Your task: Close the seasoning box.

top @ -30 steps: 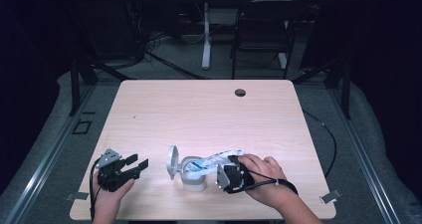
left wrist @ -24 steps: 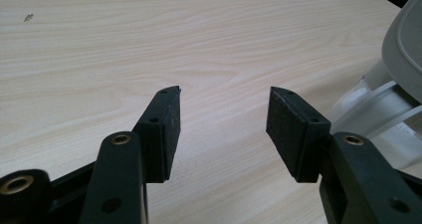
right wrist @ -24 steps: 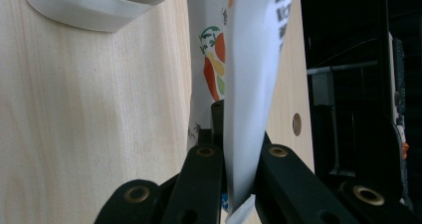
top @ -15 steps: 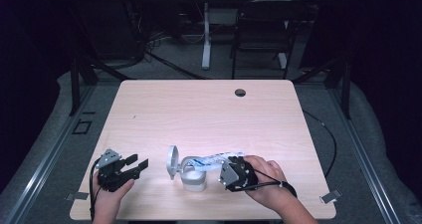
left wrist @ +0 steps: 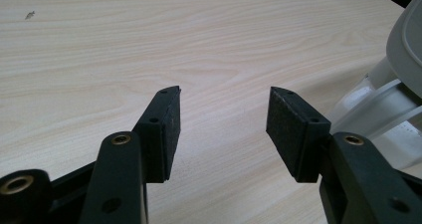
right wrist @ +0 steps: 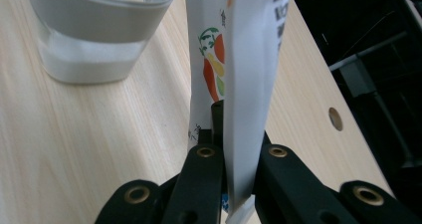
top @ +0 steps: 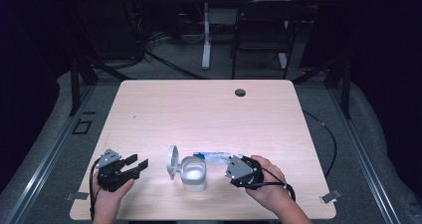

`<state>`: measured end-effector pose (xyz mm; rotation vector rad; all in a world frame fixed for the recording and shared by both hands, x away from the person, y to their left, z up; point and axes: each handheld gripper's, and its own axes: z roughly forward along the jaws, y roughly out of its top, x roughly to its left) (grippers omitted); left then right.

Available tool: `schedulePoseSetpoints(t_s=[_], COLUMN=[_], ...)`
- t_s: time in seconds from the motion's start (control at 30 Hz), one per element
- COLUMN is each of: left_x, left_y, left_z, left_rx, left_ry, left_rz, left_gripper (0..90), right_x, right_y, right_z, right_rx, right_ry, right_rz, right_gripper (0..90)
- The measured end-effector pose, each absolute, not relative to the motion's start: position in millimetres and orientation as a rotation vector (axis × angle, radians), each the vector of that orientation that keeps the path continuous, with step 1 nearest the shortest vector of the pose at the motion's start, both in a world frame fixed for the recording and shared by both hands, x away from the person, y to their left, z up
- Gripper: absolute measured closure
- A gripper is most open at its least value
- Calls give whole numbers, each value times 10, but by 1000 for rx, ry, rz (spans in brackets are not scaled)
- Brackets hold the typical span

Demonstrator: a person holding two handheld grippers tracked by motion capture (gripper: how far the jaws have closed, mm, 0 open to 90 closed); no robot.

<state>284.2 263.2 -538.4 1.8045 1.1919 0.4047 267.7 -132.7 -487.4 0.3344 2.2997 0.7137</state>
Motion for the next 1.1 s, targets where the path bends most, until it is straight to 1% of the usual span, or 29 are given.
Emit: schedulePoseSetpoints(t_s=[0.37, 0.7, 0.93, 1.1], left_x=[2838, 2835, 2835, 2831], left_y=[2631, 2642, 2626, 2618], left_z=[-5383, -5378, -5382, -5375], left_rx=[1809, 1815, 1809, 1806], left_ry=[1190, 1192, 1188, 1183], left_rz=[406, 404, 412, 415], left_gripper=[478, 478, 478, 478], right_x=[2732, 2821, 2834, 2884], right_y=[-1436, -1665, -1732, -1789], right_z=[-4933, -5098, -5168, -5282], right_rx=[531, 845, 933, 1019], right_ry=[2271, 2163, 2111, 2080], right_rz=[948, 1202, 1187, 1158], right_gripper=[900, 900, 900, 900])
